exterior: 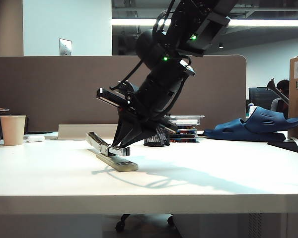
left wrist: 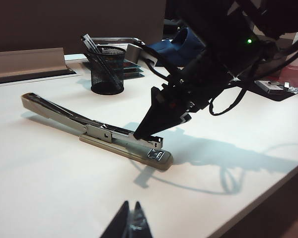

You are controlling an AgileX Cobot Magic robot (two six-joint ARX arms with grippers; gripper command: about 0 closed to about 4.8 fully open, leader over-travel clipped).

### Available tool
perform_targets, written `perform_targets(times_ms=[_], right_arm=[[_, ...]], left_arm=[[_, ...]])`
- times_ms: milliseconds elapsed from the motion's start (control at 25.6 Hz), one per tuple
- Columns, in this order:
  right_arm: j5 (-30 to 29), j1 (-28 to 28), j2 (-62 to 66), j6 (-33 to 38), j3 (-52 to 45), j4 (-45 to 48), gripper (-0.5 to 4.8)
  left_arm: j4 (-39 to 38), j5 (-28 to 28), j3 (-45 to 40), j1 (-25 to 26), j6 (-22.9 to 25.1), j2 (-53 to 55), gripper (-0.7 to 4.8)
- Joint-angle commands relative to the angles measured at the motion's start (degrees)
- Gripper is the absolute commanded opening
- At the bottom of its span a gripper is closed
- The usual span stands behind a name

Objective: Pick up a set of staples and put them into the open stapler.

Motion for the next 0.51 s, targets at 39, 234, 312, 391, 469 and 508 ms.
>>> perform_targets(times_ms=[39, 234, 312, 391, 469, 508], right_arm=[[1.4, -0.4, -0.4, -0.4, 0.2, 0.5, -0.05], [1.0, -0.5, -0.4, -0.4, 0.4, 0.4, 0.28], [0.9, -0.5, -0.4, -0.4, 0.7, 0.5, 0.49], [0.8, -0.5, -0.4, -0.4, 1.3, 0.4, 0.53], [0.9, -0.5, -0.4, -0.4, 1.9, 0.5, 0.53], [0.9, -0.5, -0.4, -0.4, 2.4, 0.4, 0.53]], left_arm=[[0.7, 0.1, 0.1, 0.1, 0.0, 0.0, -0.06], [0.7, 0.2, 0.1, 0.0, 0.0, 0.0, -0.06], [0.7, 0.2, 0.1, 0.0, 0.0, 0.0, -0.06], [0.7, 0.2, 0.1, 0.0, 0.0, 0.0, -0.06], [0.7, 0.2, 0.1, 0.0, 0.0, 0.0, -0.06], [0.7, 0.2, 0.1, 0.0, 0.0, 0.0, -0.06]])
